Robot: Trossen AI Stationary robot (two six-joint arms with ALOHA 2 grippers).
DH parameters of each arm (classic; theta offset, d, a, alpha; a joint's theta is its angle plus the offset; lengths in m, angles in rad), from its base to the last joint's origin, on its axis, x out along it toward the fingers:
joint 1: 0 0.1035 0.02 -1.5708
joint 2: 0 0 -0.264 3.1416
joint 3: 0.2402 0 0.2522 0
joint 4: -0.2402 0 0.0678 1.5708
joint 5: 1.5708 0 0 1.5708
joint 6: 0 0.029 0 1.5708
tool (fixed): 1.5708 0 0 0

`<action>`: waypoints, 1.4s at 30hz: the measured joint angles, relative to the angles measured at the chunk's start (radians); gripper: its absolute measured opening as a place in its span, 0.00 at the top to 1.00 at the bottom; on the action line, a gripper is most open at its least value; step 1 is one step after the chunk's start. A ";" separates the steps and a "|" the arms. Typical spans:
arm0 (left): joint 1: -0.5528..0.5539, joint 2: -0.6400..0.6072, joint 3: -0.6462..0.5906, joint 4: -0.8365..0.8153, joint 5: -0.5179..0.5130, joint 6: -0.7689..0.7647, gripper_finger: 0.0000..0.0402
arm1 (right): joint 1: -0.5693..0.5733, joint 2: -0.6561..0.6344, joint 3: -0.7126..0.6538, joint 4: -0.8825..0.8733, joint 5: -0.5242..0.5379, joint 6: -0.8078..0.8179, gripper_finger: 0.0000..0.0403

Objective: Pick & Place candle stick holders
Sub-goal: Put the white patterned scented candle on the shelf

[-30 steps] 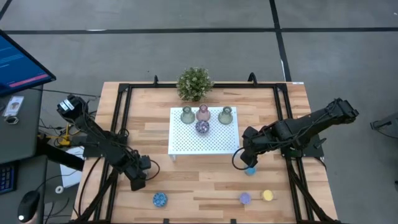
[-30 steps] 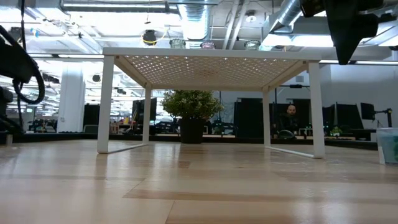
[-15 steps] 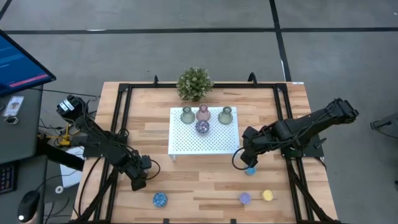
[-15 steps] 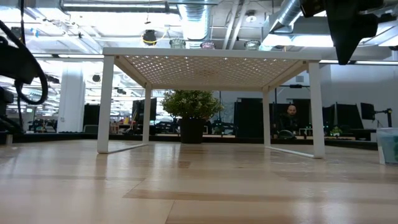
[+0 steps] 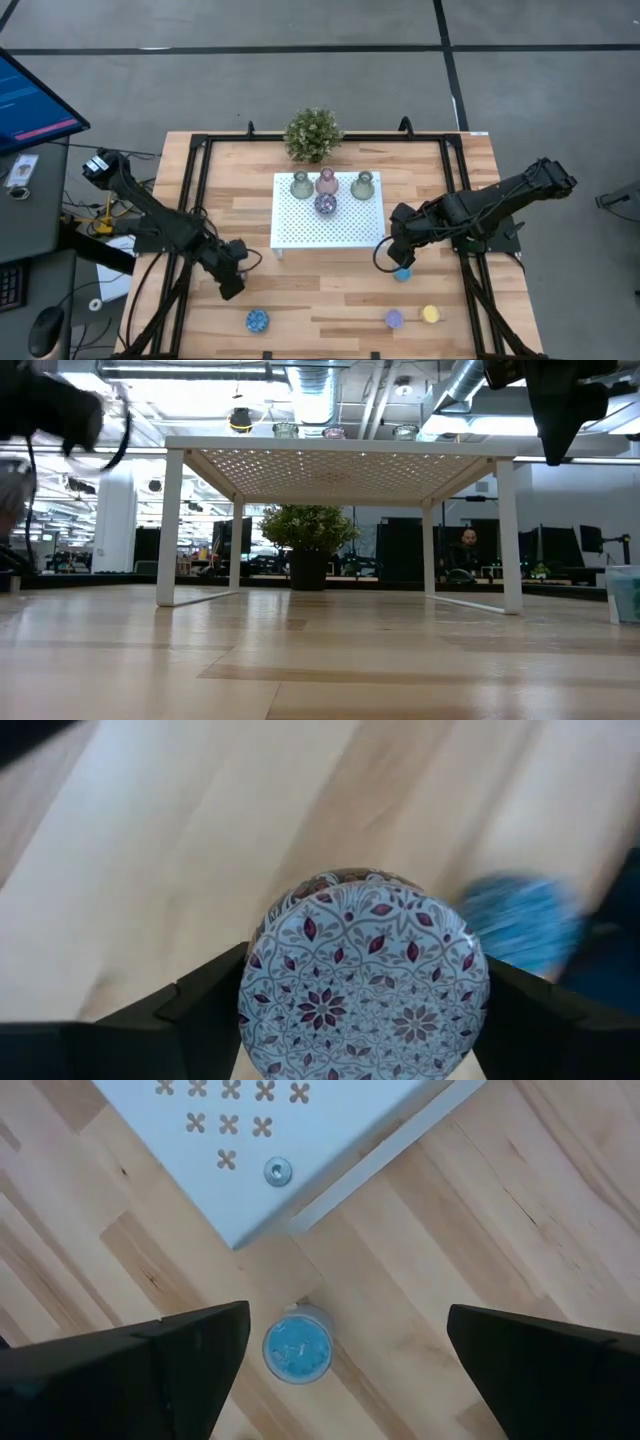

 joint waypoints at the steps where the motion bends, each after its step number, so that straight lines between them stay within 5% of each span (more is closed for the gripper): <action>1: 0.015 -0.020 0.018 -0.001 0.000 0.000 0.24 | 0.000 0.000 0.000 -0.003 0.000 0.000 0.18; 19: 0.285 -0.177 0.383 0.001 -0.047 0.165 0.24 | -0.001 0.000 0.000 -0.004 -0.023 -0.038 0.18; 26: 0.468 -0.120 0.453 0.000 -0.148 0.347 0.24 | -0.007 0.000 0.000 -0.004 -0.023 -0.072 0.18; 34: 0.631 0.040 0.454 -0.017 -0.046 0.399 0.24 | -0.007 -0.001 0.000 -0.005 -0.035 -0.079 0.18; 42: 0.659 0.136 0.454 -0.036 0.022 0.401 0.24 | -0.007 -0.020 0.001 -0.025 -0.047 -0.079 0.18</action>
